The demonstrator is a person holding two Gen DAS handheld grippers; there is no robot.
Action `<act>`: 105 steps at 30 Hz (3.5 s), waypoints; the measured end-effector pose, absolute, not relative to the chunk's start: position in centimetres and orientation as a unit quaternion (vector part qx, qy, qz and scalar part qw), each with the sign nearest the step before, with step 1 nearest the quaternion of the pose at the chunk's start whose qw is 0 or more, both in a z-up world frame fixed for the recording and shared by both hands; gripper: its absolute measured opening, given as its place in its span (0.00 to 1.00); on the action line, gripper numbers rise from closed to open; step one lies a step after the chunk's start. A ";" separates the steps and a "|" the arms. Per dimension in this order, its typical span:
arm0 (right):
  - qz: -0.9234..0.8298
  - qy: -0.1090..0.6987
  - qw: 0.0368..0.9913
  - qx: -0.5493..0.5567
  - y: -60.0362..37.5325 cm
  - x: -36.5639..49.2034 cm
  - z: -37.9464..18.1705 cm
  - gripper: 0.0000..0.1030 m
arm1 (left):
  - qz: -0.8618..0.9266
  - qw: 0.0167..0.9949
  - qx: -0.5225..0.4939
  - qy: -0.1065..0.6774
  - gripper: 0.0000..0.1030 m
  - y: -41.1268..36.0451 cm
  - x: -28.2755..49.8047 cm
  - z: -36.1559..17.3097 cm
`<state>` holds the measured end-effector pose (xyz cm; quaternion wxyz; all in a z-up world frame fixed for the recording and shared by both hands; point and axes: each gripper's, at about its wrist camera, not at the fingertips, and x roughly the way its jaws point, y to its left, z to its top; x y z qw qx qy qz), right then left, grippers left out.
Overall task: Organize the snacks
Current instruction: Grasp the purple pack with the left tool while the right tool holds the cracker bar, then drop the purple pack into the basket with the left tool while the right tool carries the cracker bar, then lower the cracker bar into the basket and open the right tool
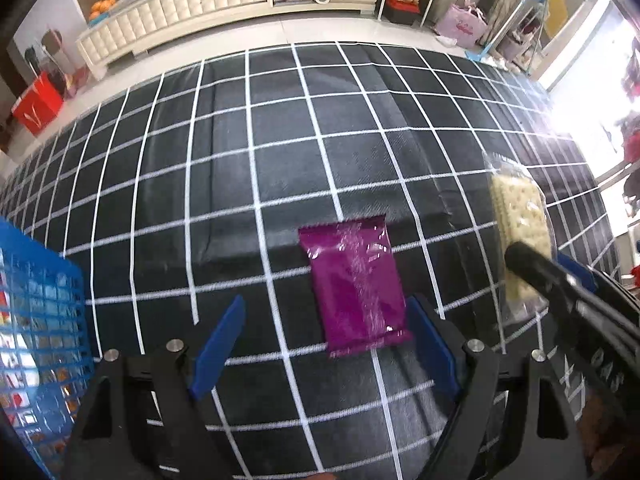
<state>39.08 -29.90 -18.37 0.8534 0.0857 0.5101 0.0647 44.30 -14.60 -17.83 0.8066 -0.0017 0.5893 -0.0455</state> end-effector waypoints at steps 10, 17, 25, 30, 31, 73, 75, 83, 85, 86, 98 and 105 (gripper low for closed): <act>0.064 0.501 0.859 0.078 -30.7 39.2 -17.9 0.43 | -0.022 0.803 0.014 0.595 0.79 -16.9 46.5 -20.3; 0.067 0.501 0.858 0.096 -31.5 39.4 -17.9 0.43 | -0.004 0.811 0.000 0.585 0.79 -17.0 46.6 -20.5; 0.074 0.505 0.853 0.108 -31.7 39.4 -18.0 0.43 | -0.012 0.811 0.003 0.586 0.46 -16.8 45.6 -19.7; 0.097 0.513 0.842 0.133 -31.5 39.0 -18.0 0.43 | -0.014 0.808 -0.027 0.588 0.45 -16.1 45.3 -19.3; 0.099 0.512 0.843 0.135 -31.5 38.8 -17.8 0.43 | -0.017 0.811 -0.031 0.584 0.45 -15.7 44.9 -18.9; 0.229 0.426 0.874 0.046 -7.7 24.6 -3.4 0.43 | 0.028 0.909 -0.066 0.411 0.45 9.6 21.6 1.6; 0.232 0.429 0.872 0.042 -7.0 25.0 -3.7 0.43 | 0.029 0.905 -0.060 0.419 0.45 10.1 21.7 0.8; 0.220 0.455 0.862 0.018 -4.9 25.8 -6.3 0.43 | 0.030 0.885 -0.075 0.459 0.45 12.4 22.5 -3.3; 0.216 0.462 0.860 0.017 -4.7 26.1 -7.0 0.43 | 0.024 0.879 -0.081 0.470 0.45 12.5 22.9 -4.3; 0.214 0.466 0.858 0.017 -4.6 26.3 -7.3 0.43 | 0.019 0.875 -0.078 0.477 0.45 12.5 23.2 -5.0; 0.209 0.479 0.853 0.002 -3.1 25.7 -8.5 0.43 | -0.002 0.867 -0.072 0.493 0.68 12.1 23.7 -7.3; 0.218 0.468 0.856 -0.001 -2.6 24.5 -7.2 0.43 | 0.003 0.880 -0.091 0.467 0.68 13.6 22.2 -4.5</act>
